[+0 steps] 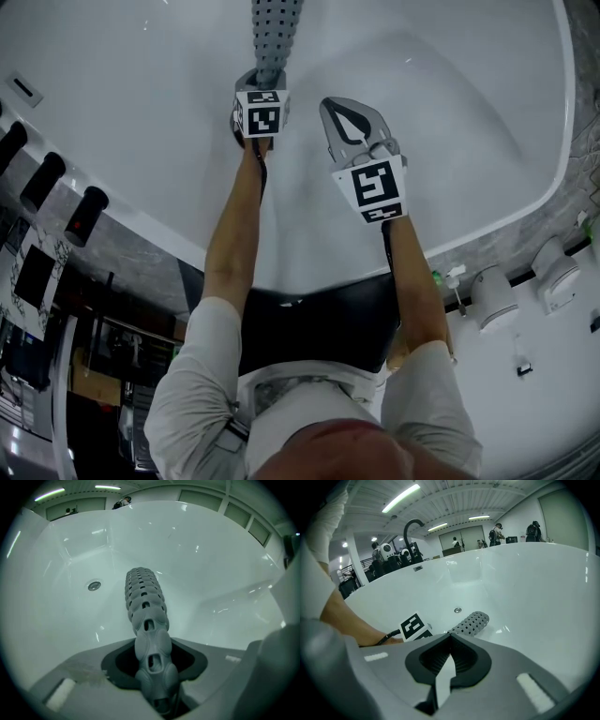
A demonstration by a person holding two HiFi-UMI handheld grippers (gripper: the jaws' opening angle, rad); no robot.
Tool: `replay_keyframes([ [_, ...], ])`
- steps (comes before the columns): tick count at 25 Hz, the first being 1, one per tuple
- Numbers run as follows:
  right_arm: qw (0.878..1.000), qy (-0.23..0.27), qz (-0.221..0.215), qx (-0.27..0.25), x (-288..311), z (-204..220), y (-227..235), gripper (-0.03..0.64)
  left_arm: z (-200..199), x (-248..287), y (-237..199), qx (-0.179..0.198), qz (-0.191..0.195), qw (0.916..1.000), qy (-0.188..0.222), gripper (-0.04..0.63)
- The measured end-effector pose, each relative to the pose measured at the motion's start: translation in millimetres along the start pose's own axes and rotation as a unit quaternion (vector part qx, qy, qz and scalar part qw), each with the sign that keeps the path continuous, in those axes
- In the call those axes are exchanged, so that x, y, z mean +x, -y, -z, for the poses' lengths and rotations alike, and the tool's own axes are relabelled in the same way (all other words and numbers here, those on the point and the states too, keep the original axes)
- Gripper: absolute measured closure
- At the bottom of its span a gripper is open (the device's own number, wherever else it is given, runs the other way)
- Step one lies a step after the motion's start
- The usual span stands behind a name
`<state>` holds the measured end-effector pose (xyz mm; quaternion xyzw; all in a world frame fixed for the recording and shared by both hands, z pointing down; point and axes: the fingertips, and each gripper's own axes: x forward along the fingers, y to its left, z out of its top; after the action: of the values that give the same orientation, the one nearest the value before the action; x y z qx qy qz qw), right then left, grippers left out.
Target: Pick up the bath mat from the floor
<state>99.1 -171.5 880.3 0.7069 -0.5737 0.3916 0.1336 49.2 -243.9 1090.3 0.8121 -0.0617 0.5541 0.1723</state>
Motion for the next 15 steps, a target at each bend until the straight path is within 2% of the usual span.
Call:
replay_keyframes([
  [15, 1.0, 0.021, 0.011, -0.014, -57.6, -30.8, -19.0, 0.615, -42.6, -87.9, 36.4, 0.024, 0.012, 0.998, 0.057, 0.443],
])
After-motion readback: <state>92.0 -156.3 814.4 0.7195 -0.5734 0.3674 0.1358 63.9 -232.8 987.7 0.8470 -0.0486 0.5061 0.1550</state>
